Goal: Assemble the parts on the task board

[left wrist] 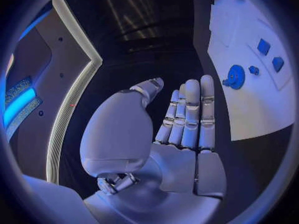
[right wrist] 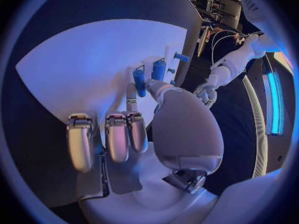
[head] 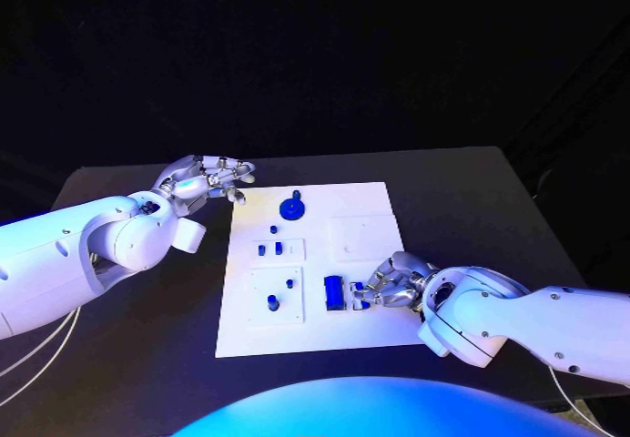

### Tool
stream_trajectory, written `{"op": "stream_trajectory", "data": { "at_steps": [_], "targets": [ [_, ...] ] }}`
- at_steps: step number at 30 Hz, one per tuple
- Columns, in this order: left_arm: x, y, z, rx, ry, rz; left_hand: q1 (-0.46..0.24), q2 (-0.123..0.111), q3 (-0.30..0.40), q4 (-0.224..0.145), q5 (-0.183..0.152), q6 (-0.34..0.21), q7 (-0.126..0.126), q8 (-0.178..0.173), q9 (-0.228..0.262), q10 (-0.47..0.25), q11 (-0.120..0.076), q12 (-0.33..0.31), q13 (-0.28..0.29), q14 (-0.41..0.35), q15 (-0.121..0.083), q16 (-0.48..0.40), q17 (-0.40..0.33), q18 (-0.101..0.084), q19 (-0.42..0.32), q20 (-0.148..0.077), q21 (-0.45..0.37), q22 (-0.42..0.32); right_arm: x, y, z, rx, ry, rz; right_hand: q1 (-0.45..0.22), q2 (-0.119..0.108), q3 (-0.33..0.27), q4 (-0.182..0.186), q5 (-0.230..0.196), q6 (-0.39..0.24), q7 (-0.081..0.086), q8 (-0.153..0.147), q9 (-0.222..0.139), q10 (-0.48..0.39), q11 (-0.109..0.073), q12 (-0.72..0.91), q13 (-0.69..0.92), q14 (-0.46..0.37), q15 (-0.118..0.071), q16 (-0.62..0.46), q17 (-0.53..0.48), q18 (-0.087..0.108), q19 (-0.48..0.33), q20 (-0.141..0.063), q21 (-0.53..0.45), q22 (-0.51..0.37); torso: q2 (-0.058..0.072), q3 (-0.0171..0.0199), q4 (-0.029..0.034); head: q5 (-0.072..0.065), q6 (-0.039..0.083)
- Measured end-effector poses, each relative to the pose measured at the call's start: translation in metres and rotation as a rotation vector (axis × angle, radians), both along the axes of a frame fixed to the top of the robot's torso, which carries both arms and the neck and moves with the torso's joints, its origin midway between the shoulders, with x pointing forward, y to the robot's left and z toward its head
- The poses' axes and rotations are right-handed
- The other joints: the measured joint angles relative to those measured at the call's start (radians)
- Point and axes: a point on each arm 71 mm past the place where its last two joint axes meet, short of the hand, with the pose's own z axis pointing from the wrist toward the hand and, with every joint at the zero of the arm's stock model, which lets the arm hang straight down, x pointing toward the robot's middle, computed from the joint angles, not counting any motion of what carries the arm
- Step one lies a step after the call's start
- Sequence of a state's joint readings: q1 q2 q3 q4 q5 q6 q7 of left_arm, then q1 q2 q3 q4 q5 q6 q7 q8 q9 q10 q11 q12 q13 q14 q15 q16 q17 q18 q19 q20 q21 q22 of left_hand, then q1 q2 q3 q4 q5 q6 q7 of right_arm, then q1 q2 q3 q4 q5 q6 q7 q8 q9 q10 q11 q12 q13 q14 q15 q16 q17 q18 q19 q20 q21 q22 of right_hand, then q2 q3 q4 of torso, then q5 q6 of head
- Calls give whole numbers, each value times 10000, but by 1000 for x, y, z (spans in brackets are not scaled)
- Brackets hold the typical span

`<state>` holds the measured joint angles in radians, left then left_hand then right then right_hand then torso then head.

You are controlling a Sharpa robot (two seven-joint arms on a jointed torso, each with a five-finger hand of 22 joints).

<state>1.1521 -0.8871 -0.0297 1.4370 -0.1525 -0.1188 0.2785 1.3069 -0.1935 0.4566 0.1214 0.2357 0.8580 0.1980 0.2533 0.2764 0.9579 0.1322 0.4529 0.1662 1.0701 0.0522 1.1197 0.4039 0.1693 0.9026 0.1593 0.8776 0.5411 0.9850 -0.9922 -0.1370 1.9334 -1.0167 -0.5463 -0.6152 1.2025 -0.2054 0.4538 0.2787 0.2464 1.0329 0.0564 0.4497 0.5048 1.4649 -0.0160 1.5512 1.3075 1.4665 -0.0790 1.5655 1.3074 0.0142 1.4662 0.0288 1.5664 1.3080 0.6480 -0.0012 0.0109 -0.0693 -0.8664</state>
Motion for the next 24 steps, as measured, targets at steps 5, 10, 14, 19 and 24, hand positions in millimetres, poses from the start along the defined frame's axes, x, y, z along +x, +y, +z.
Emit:
{"op": "stream_trajectory", "data": {
  "at_steps": [5, 10, 14, 19, 24],
  "targets": [
    [0, 0, 0, 4, 16, -8, 0, 0, 0, 0, 0, 0, 0, 41, 0, 0, 0, 0, 0, 0, 0, 0, 0, -1, 0, 0, 0, 0, 2, 0, -1, -48, -8, -37, -104, -1, -106, 47, -105, 26, -26, 56, 13, 0, 0, 0, 0, 0, 0, 0, 7, 0, 0, 0, 0, -1, 0, 0, -6, 10, 22],
    [0, 0, 0, 9, 37, -21, 0, 0, 0, 0, 0, 0, 0, 41, 0, 0, 0, 0, 0, 0, 0, 0, -1, -1, 0, 0, 1, 0, 3, 2, -2, -48, -30, -25, -104, -1, -139, 81, -145, 29, -29, 30, 4, 0, 0, 0, 0, 0, 0, 0, 6, 0, 0, 0, 0, -1, 1, 4, -6, 24, 37],
    [0, 0, -1, 15, 52, -27, 0, 0, 0, 0, 0, 0, 0, 41, 0, 0, 0, 0, 0, 0, 0, 0, -1, -1, -1, 0, 1, -11, 3, 3, -2, -38, -35, -6, -144, -40, -167, 54, -181, 31, -30, 30, 1, 0, 0, 0, 0, 0, 0, 0, 6, 0, 0, 1, 0, -2, 2, 5, -6, 37, 37],
    [0, 0, -1, 21, 71, -35, 0, 0, 0, 0, 0, 0, 0, 41, 8, 0, 0, 0, 0, 0, 0, 0, -1, -1, -1, 0, 2, -12, 3, 4, -2, -30, -35, 19, -184, 0, -195, 81, -205, 31, -30, 30, 3, 0, 0, 0, 0, 0, 1, 0, 5, 0, 0, 1, 0, -3, 3, 4, -6, 50, 21],
    [0, 0, -1, 28, 89, -41, 0, 0, 0, 0, 0, 0, 0, 41, 8, 0, 0, 0, 0, 0, 0, 0, -1, -1, -1, 0, 2, -11, 3, 4, -2, -37, -20, 32, -316, -51, -365, 109, -396, 31, -29, 30, -2, 1, 1, 0, -1, 0, 1, 0, 4, 0, 0, 1, 0, -3, 3, 4, -6, 54, 3]
  ]
}}
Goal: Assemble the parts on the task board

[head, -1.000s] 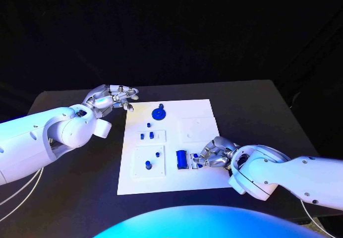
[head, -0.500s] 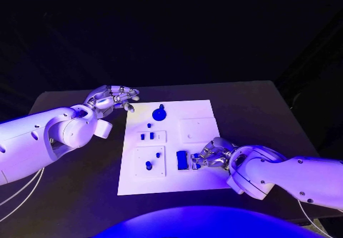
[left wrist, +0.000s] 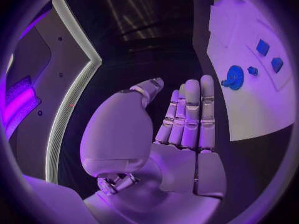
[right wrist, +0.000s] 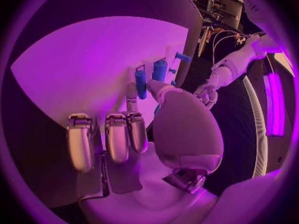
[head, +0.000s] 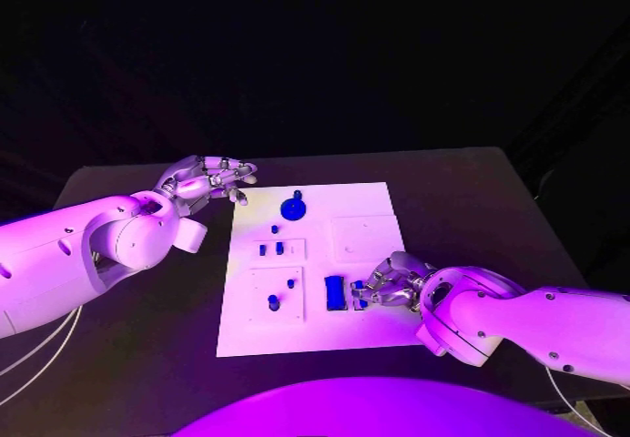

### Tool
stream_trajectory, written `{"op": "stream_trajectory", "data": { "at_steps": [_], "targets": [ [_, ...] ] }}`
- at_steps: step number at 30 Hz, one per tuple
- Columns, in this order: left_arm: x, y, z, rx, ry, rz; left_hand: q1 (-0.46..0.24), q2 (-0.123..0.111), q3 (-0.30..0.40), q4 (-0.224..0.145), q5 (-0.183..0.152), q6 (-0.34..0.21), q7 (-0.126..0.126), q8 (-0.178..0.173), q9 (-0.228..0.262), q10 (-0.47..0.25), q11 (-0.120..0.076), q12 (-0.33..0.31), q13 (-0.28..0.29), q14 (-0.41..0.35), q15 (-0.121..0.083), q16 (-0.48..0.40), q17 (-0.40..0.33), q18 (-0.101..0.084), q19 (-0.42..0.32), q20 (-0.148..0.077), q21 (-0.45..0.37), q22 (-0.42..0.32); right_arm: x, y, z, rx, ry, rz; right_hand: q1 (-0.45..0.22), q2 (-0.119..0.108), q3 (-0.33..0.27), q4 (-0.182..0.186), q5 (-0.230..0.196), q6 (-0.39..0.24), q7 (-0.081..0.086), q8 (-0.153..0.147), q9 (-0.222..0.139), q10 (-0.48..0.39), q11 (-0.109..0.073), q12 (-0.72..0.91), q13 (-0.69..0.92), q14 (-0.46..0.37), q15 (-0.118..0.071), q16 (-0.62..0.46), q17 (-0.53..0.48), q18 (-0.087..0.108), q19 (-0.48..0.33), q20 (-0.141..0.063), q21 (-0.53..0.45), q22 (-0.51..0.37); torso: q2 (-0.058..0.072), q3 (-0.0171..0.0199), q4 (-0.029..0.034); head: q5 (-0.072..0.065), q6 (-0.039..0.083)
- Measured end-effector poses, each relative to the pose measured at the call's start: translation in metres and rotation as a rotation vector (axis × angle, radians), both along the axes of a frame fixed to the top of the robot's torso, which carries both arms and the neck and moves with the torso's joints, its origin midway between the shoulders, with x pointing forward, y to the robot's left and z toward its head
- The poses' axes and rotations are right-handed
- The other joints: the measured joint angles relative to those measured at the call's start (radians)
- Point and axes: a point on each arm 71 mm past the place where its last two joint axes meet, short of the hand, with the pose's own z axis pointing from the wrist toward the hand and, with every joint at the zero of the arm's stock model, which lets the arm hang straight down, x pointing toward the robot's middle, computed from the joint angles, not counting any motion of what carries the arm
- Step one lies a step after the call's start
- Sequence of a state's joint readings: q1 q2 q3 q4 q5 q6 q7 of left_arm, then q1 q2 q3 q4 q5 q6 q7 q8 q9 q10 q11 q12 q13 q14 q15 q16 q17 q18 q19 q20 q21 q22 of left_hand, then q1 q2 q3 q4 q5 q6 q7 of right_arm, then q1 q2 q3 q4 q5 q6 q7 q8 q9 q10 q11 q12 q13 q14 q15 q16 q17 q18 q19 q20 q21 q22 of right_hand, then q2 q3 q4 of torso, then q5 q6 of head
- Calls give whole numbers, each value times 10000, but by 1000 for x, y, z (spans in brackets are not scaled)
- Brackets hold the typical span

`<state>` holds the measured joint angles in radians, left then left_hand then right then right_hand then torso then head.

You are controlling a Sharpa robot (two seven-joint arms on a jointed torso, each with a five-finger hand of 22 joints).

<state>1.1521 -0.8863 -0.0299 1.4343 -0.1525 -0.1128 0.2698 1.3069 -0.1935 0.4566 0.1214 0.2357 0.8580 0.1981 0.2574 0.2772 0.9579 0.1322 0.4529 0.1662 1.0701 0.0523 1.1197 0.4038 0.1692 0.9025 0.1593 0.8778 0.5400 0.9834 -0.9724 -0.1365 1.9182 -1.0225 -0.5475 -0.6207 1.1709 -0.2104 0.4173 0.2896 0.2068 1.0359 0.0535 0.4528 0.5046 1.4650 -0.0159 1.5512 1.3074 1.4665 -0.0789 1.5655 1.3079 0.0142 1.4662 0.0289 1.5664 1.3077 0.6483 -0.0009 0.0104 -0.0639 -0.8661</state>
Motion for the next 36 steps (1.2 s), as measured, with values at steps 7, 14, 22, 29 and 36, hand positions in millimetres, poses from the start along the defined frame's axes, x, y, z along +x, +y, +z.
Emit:
{"op": "stream_trajectory", "data": {
  "at_steps": [7, 14, 22, 29, 36],
  "targets": [
    [0, 0, 0, 5, 14, -5, 0, 0, 0, 0, 0, 0, 0, 0, 0, 0, 0, 0, 0, 0, 0, 0, 0, 1, 0, 0, 0, 0, 0, 0, 0, -28, 9, 11, -537, -99, -644, 5, 68, 0, 0, -50, -30, 0, 0, 0, 0, 0, 0, 0, -1, 0, 0, 0, 0, -1, -1, -1, -3, 11, -16],
    [0, 0, 0, 11, 22, -3, 0, 0, 0, 0, 0, 0, 0, 0, -1, 0, 0, 0, 0, 0, 0, 0, 0, 0, 0, 0, 1, 1, -1, 0, 0, -53, -2, 38, -590, -121, -808, 14, 104, -1, 0, -50, -43, 0, 0, 0, 0, 0, 0, 0, -2, 0, 0, 0, 0, -2, -2, -1, -5, 16, -30],
    [0, 1, 0, 18, 28, 4, 0, 0, 0, 0, 0, 0, 0, 0, -2, 0, 0, 0, 0, 0, 0, 0, -1, 1, 0, 0, 1, 1, -2, 0, 1, -73, -11, 70, -590, -121, -808, 14, 104, -2, 2, -59, -51, 0, 0, 0, 0, 0, 0, 0, -3, -1, 0, 0, 0, -3, -3, 0, -5, 20, -36],
    [0, 1, -1, 23, 35, 7, 0, 0, -42, 42, 0, 0, 0, -1, -2, 0, 0, 0, 0, 0, 0, 0, -1, 0, 0, 0, -40, -19, -4, 0, 2, -83, -16, 114, -644, -67, -836, -14, 103, 35, 40, -58, -50, 0, 0, 0, 0, 0, 1, 0, -3, 0, 0, 0, 0, -4, -4, 1, -6, 26, -45],
    [0, 1, -1, 29, 42, 13, 0, 0, -42, 42, 0, 0, 0, -1, -3, 0, 0, 0, 0, 0, 0, 0, -1, 0, 0, 0, -40, -19, -5, -2, 3, -175, -139, 164, -594, -17, -836, -14, 162, 35, 39, -58, -49, 1, 0, 0, 0, 0, 1, 0, -4, 0, 0, 0, 0, -4, -7, 0, -7, 33, -50]
  ]
}}
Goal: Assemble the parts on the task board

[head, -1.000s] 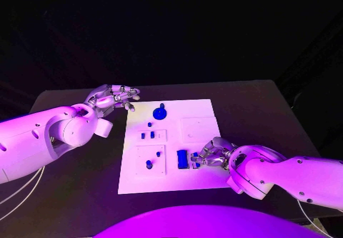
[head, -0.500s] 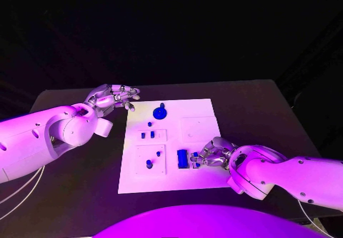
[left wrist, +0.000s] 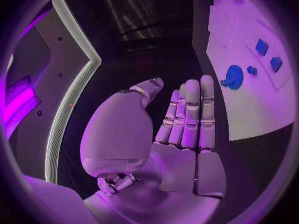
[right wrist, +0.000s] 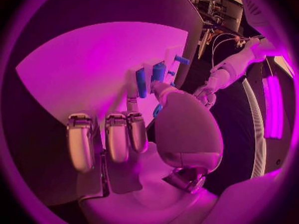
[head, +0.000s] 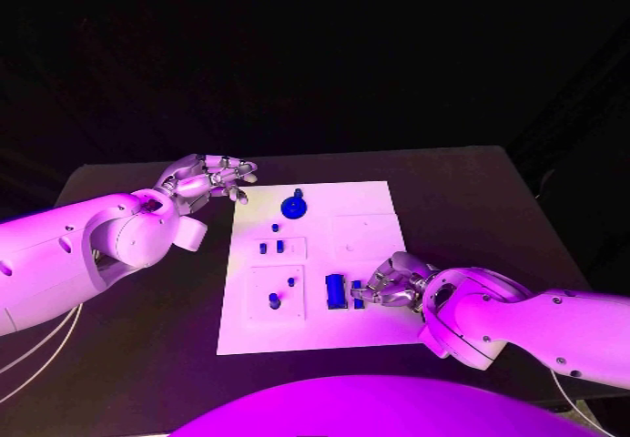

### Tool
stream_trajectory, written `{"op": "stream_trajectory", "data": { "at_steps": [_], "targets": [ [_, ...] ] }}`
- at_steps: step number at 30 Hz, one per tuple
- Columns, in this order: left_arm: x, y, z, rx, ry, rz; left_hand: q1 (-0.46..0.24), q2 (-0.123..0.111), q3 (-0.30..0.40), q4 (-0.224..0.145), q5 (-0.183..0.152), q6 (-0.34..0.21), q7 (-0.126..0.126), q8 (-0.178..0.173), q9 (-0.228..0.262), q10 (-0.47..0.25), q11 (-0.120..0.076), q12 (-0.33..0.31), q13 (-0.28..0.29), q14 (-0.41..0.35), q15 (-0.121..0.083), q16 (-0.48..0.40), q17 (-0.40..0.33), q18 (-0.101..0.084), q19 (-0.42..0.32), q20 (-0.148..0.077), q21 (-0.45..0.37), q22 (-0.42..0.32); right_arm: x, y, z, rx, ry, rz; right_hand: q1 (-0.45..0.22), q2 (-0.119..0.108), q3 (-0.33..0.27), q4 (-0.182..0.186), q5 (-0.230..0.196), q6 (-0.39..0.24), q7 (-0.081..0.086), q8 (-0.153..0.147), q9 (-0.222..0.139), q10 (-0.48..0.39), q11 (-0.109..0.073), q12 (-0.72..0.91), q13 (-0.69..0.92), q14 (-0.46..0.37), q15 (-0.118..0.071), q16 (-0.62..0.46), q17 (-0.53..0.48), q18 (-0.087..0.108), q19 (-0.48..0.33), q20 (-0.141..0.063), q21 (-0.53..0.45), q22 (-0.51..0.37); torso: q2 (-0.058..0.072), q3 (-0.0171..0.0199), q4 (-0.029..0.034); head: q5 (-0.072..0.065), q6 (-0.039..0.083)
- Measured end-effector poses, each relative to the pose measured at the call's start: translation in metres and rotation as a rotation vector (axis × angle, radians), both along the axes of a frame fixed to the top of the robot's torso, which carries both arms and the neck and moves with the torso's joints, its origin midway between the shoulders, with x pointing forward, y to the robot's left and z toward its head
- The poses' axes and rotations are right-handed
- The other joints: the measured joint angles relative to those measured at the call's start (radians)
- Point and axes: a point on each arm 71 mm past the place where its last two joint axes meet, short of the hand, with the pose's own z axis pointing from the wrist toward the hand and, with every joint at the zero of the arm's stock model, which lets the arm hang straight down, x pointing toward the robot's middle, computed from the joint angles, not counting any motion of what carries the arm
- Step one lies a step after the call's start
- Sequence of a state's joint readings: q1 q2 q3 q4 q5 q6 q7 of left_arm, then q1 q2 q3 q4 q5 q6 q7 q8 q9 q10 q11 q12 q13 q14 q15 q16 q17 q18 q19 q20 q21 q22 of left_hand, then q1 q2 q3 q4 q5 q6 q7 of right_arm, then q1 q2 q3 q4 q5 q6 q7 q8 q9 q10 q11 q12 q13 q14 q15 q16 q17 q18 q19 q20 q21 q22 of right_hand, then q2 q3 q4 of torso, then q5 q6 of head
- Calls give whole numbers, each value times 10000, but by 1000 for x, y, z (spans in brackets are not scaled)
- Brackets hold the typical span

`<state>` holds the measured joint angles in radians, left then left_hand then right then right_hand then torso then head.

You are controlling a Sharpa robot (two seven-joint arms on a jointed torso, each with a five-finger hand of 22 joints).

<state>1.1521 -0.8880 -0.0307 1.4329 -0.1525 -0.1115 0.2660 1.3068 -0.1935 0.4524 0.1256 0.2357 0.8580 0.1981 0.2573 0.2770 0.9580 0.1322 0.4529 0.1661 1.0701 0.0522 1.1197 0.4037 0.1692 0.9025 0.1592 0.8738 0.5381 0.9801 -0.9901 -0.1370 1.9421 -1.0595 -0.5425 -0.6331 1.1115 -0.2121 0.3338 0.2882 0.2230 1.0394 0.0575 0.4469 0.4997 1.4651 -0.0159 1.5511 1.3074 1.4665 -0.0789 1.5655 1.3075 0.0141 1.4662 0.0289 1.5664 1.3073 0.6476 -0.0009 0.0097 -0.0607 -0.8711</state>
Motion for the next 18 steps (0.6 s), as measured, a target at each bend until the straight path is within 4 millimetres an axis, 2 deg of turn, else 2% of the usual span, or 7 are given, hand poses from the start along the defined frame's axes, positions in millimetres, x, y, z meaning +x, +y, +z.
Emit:
{"op": "stream_trajectory", "data": {
  "at_steps": [18],
  "targets": [
    [0, 1, 0, 11, 11, 11, 0, 0, 0, -1, 0, 0, 0, 0, -1, -37, -36, 0, 0, -36, 35, 0, 0, 1, 0, 0, 0, -11, 1, -5, 3, -277, -537, 155, 105, 104, -29, -29, 57, 0, 0, 0, 0, 0, 0, 0, 0, 0, 0, 0, -1, 0, 0, 0, 0, 7, 4, 0, 6, 12, -17]
  ]
}}
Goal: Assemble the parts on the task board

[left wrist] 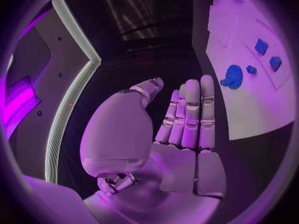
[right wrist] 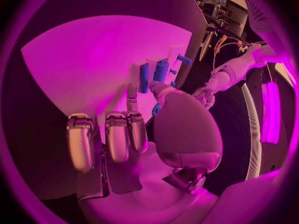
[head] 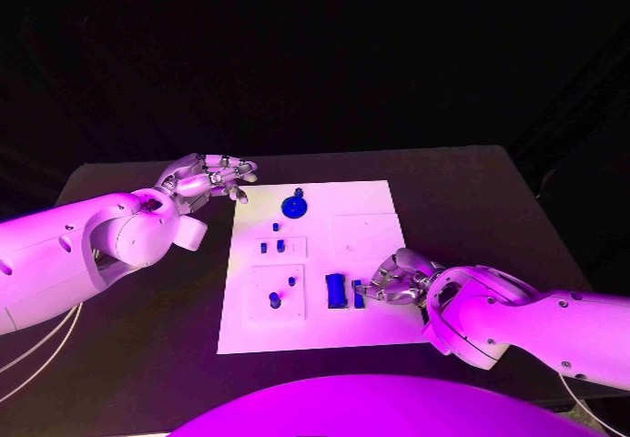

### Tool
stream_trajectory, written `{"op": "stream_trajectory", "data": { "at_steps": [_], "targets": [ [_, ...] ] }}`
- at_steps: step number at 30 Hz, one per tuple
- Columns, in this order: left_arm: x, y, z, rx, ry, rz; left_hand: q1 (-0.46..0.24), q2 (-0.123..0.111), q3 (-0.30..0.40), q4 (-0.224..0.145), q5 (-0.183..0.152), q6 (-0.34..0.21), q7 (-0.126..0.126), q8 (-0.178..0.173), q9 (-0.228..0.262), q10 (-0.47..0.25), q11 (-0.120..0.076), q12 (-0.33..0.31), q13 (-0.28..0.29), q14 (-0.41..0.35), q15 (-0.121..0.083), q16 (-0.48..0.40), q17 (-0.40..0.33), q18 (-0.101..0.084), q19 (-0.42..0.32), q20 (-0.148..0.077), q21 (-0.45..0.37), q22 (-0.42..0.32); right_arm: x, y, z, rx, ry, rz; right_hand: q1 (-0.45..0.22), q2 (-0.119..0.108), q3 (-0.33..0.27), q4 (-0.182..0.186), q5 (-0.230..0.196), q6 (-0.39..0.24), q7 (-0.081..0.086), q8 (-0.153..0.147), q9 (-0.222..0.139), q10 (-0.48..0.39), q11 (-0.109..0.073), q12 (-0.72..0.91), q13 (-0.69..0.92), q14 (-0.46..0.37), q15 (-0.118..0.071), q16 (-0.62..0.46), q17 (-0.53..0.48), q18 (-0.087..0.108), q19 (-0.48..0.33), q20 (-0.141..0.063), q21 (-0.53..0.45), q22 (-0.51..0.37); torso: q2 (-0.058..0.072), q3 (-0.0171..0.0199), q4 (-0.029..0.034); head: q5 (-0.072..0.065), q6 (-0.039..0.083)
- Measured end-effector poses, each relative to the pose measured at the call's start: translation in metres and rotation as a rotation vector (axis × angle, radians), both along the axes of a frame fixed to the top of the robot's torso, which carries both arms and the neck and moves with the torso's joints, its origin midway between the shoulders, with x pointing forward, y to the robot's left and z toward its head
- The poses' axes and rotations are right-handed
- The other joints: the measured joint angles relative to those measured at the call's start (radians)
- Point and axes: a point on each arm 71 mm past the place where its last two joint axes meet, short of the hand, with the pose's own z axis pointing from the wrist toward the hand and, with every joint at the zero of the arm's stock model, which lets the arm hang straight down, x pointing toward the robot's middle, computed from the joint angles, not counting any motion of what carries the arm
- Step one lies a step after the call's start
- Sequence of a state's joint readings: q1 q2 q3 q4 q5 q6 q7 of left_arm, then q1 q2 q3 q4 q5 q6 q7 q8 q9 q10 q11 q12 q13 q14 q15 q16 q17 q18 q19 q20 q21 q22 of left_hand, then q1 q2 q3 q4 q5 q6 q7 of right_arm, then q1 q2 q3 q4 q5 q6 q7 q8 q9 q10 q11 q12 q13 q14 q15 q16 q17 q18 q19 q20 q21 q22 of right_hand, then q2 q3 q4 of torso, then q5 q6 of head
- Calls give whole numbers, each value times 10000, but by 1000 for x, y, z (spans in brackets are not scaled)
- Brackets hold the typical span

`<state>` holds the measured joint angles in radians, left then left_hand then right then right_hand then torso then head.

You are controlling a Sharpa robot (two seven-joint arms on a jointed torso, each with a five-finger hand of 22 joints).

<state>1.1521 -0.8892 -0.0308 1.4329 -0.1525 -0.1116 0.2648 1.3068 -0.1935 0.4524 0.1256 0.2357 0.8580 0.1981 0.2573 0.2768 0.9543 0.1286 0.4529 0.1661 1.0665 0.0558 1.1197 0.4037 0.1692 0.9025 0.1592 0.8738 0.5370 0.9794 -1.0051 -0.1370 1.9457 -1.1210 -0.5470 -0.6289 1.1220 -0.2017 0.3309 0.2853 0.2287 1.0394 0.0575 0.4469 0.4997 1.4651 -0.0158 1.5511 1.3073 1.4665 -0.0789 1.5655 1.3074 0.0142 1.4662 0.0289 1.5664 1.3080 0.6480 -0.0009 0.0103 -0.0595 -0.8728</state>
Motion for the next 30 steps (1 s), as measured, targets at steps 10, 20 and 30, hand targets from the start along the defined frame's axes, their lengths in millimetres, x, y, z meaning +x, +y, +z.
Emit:
{"op": "stream_trajectory", "data": {
  "at_steps": [10, 20, 30],
  "targets": [
    [0, 0, 0, 2, 4, 2, 0, 0, 0, 0, 0, 0, 0, 0, 0, 0, 0, 0, 0, 0, 0, 0, 0, 0, 0, 0, 0, 0, 6, -4, 10, 681, -1764, 606, 2229, -2, 374, -841, -685, -847, 449, -952, -406, 16, 304, -77, 0, -17, 237, 0, 0, 1, -3, 216, 0, -1, -1, 0, -5, 8, 0],
    [0, 0, 0, 0, 2, -2, 49, 49, 0, 0, 0, 0, 0, 0, 0, 0, 0, 0, 0, 0, 0, 0, 0, 0, 37, -37, 0, -8, 9, -4, 4, 715, -3125, 1506, 3077, 226, 1512, -1560, -701, -547, 558, -1337, -772, -11, 421, -76, 0, -18, 308, 0, 8, 0, 0, 290, 0, -3, 0, 1, 1, 8, 0],
    [0, 0, 0, 2, 2, 4, 49, 49, 0, 0, 0, 0, 0, 0, -1, 1, 0, 0, 0, 0, 0, 0, 0, -1, 37, -37, 1, -7, 9, 0, -4, 572, -3285, 1924, 3032, 371, 1790, -1723, -638, -185, 458, -1337, -793, -9, 421, -76, 4, -18, 308, 0, 6, 0, 0, 290, 0, -4, 3, 5, 3, 40, 0]
  ]
}}
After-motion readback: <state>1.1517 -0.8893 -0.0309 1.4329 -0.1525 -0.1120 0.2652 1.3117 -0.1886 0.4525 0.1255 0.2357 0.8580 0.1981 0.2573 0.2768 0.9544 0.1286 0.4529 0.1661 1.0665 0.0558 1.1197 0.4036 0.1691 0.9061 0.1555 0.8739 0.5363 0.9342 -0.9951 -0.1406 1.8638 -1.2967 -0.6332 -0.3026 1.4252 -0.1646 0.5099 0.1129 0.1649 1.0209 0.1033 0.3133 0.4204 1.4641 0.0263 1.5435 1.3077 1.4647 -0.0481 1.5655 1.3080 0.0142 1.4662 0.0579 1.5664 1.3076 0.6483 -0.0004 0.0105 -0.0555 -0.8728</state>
